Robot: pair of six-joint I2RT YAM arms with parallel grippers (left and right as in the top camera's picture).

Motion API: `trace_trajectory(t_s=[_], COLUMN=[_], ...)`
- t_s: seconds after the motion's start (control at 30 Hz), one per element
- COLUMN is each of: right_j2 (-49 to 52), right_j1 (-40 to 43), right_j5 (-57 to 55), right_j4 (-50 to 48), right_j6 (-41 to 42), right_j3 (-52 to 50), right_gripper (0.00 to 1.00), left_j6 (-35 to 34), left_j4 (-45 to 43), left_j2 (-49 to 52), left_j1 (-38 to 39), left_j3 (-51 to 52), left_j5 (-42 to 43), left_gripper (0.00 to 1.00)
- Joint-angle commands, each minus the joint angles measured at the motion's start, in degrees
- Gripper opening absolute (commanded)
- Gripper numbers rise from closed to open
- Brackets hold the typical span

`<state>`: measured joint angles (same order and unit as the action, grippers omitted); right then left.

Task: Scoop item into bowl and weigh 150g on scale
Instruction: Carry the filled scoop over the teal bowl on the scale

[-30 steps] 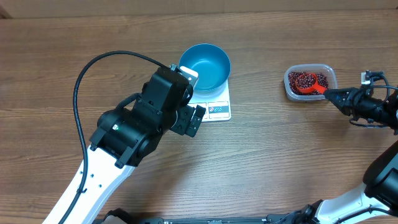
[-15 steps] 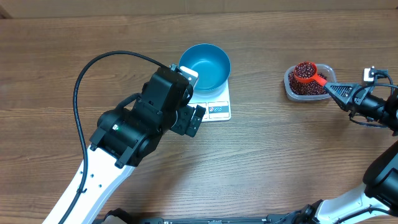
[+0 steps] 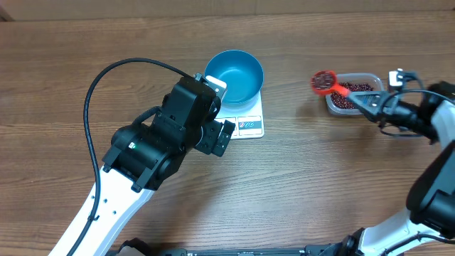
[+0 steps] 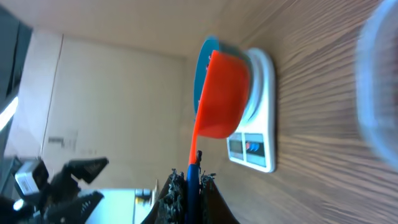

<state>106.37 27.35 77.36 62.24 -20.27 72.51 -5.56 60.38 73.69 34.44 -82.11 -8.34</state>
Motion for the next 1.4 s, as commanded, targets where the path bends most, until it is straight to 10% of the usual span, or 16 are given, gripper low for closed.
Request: trace_trajectory(t_s=[0.0, 0.27, 0.8, 1.37], right_j2=[0.15, 0.15, 0.15, 0.09], right_j1=[-4.72, -13.25, -28.81, -34.14], right_j5=[3.52, 5.22, -10.67, -19.47], right_j4=[-0.20, -1.73, -32.22, -34.53], right_j6=[-0.81, 1.29, 35.28, 38.77], right_j3=[2.12, 6.60, 7.19, 8.24], right_gripper=[0.04, 0.04, 0.04, 0.04], left_j6=[0.87, 0.87, 0.87, 0.87], left_j4=[-0.17, -0.17, -0.17, -0.17], left_j2=[0.24, 0.24, 0.24, 0.24], left_j1=[-0.39, -0.39, -0.39, -0.39], left_j3=[-0.24, -0.24, -0.24, -0.24], left_j5=[0.48, 0.48, 0.48, 0.48], left_gripper=[1.00, 1.00, 1.00, 1.00])
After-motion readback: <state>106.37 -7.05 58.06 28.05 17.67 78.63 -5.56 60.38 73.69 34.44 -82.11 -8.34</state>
